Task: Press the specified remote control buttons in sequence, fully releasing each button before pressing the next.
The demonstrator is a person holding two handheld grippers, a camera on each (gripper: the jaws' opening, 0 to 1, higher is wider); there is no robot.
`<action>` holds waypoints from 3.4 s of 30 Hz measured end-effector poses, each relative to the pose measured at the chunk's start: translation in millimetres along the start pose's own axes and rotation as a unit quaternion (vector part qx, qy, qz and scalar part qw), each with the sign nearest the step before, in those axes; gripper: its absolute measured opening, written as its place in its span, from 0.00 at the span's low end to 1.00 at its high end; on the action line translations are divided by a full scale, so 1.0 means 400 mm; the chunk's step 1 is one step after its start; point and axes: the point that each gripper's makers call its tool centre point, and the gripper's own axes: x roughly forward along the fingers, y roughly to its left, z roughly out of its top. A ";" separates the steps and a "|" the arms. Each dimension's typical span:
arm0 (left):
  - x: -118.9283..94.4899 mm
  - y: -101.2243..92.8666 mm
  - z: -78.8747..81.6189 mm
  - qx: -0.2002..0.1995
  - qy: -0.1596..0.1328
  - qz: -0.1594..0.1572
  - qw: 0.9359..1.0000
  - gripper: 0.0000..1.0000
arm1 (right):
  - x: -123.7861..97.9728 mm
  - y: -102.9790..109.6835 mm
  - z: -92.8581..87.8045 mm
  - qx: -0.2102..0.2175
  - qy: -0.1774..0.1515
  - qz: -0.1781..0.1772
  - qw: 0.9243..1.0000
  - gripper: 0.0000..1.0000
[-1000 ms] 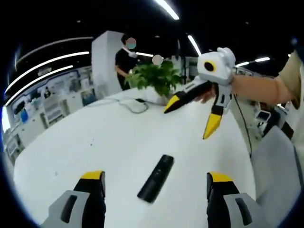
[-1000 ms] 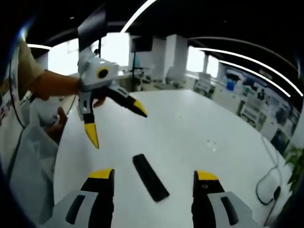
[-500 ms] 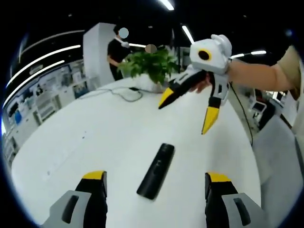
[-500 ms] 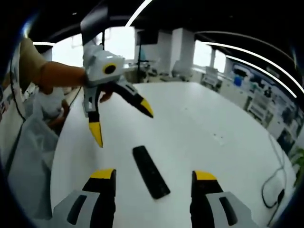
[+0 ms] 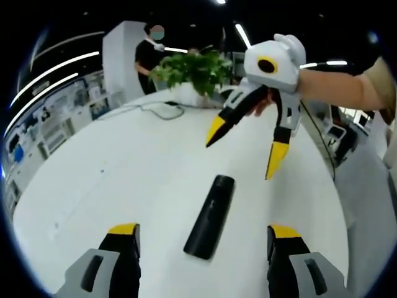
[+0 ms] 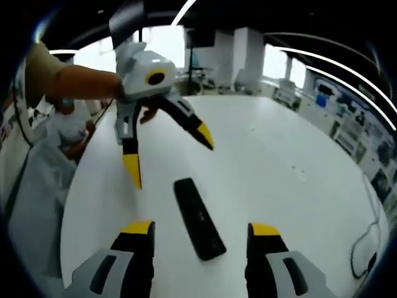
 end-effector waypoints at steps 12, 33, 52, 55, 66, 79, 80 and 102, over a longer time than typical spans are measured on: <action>0.052 -0.015 -0.037 0.009 0.032 -0.023 0.999 0.85 | 0.050 -0.008 -0.050 0.004 0.033 0.017 0.999 0.55; 0.086 -0.019 -0.094 0.031 0.086 -0.049 0.995 0.78 | 0.115 -0.030 -0.106 -0.020 0.097 0.037 0.994 0.48; 0.092 -0.001 -0.105 0.069 0.112 -0.055 0.990 0.56 | 0.122 -0.020 -0.121 -0.070 0.145 0.042 0.986 0.32; 0.094 -0.005 -0.100 0.081 0.112 -0.058 0.989 0.47 | 0.121 -0.027 -0.123 -0.074 0.147 0.043 0.985 0.30; 0.095 -0.012 -0.098 0.095 0.123 -0.068 0.986 0.31 | 0.115 -0.028 -0.132 -0.079 0.162 0.053 0.982 0.25; 0.096 -0.011 -0.101 0.104 0.144 -0.081 0.981 0.30 | 0.119 -0.032 -0.135 -0.095 0.186 0.068 0.976 0.22; 0.095 -0.011 -0.102 0.104 0.145 -0.083 0.980 0.30 | 0.119 -0.034 -0.135 -0.096 0.189 0.069 0.975 0.22; 0.096 -0.009 -0.103 0.114 0.155 -0.077 0.978 0.27 | 0.114 -0.029 -0.140 -0.133 0.229 0.072 0.962 0.21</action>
